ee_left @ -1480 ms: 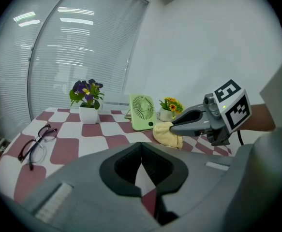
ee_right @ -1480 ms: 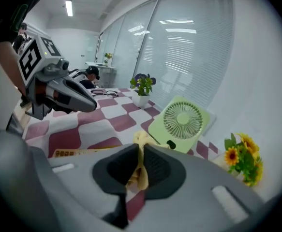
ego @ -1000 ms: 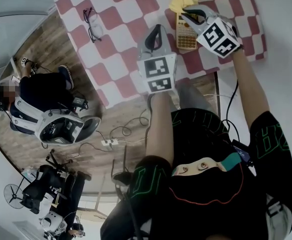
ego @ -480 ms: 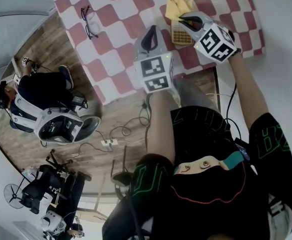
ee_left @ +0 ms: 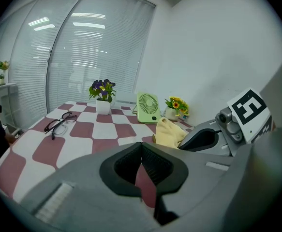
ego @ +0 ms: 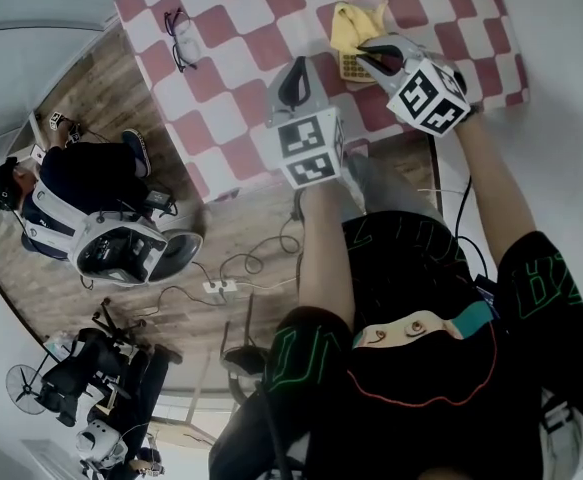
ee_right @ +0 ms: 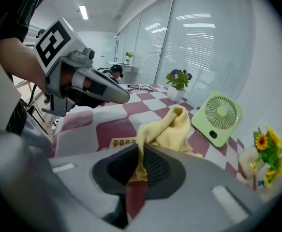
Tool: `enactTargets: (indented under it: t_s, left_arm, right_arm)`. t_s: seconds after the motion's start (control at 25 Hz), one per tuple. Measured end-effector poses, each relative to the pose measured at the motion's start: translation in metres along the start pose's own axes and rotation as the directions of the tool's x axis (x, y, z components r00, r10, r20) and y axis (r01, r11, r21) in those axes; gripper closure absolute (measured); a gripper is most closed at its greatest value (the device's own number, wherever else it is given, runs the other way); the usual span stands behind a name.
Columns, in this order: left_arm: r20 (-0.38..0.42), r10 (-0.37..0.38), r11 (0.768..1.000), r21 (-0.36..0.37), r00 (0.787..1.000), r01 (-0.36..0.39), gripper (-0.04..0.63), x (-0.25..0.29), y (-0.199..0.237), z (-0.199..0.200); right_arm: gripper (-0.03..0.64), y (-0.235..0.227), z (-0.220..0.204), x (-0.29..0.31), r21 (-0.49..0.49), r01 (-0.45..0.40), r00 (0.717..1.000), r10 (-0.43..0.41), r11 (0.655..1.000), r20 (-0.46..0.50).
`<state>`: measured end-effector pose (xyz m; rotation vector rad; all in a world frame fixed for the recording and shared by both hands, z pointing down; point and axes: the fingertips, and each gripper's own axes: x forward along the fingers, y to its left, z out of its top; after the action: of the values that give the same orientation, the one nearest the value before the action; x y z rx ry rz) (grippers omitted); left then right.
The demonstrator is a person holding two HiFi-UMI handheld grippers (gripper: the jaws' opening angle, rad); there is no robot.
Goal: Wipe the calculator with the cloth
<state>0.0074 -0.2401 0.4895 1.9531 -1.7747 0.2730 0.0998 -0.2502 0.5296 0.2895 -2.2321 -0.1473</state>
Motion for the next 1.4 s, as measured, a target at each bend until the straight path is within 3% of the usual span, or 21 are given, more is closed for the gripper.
enactTargets:
  t_s: [0.52,0.72,0.96,1.04,1.2,1.4]
  left_arm:
    - [0.04,0.051,0.999,-0.017,0.998,-0.051,0.584,-0.026,-0.007,-0.009]
    - [0.067,0.093,0.995,-0.04,0.993,-0.09,0.584,-0.039,-0.002,-0.003]
    - [0.107,0.106,0.994,-0.028,0.989,-0.104,0.586,-0.055,-0.013,0.011]
    - [0.124,0.103,0.995,-0.022,0.987,-0.102,0.584,-0.058,-0.016,0.018]
    - [0.183,0.088,0.996,-0.03,0.979,-0.084,0.585,-0.069,-0.026,0.041]
    - [0.295,0.042,0.999,0.003,0.955,-0.045,0.586,-0.084,-0.043,0.095]
  right_arm:
    - [0.581,0.044,-0.003,-0.012,-0.016,-0.077,0.996,0.078,0.997,0.041]
    - [0.581,0.066,-0.001,-0.02,0.025,-0.189,0.98,0.187,0.982,0.064]
    - [0.581,0.073,0.011,-0.046,0.107,-0.238,0.963,0.221,0.965,0.152]
    - [0.581,0.062,0.02,-0.058,0.177,-0.237,0.954,0.195,0.955,0.228]
    - [0.581,0.03,0.036,-0.092,0.313,-0.184,0.926,0.057,0.932,0.374]
    - [0.581,-0.015,0.052,-0.14,0.452,-0.104,0.852,-0.155,0.886,0.5]
